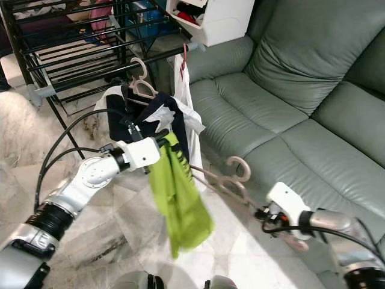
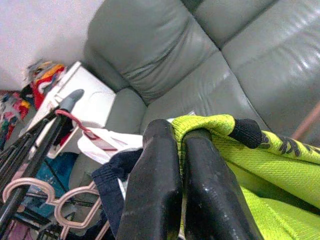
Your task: Hang hanger
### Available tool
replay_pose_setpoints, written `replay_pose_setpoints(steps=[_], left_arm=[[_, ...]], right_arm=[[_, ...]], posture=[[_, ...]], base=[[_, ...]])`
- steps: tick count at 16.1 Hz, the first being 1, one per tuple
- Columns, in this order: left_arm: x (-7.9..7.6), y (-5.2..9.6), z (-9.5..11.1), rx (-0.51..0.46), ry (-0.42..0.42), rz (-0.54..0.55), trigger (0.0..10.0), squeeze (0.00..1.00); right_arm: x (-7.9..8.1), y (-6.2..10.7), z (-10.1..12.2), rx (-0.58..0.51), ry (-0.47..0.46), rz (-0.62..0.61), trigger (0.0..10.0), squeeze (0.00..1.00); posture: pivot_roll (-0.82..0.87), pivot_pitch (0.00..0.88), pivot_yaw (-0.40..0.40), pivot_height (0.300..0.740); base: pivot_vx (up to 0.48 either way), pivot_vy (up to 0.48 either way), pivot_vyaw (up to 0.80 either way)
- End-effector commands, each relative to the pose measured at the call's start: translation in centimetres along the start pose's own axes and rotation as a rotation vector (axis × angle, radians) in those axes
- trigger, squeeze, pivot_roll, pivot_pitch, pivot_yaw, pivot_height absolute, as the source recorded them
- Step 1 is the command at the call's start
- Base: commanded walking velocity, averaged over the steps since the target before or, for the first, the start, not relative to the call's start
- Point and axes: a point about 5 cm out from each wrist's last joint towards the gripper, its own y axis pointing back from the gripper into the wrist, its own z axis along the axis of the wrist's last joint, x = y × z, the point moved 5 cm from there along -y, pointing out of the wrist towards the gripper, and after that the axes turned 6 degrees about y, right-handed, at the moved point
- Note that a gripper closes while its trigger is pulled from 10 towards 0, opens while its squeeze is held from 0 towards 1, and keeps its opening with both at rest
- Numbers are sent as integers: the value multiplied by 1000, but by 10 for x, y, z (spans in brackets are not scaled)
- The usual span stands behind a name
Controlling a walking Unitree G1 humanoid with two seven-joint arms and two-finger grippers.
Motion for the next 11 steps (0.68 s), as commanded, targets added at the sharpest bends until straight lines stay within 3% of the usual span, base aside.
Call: replay_pose_setpoints(steps=[1,3,7,11], left_arm=[[12,0,5,-22,-73,-7,10000,0],[3,0,10,-62,-169,-99,10000,0],[-11,-2,18,-124,-232,-184,10000,0],[-8,-6,28,-178,-264,-151,10000,0]], right_arm=[[-6,10,0,1,13,3,10000,0],[8,10,4,-21,3,88,10000,0],[26,1,7,-41,1,168,10000,0],[34,-8,17,-110,-35,197,10000,0]], posture=[[-56,0,11,740],[-56,0,13,740],[-49,0,15,740],[-50,0,16,740]], base=[[0,0,0],[0,0,0],[0,0,0],[0,0,0]])
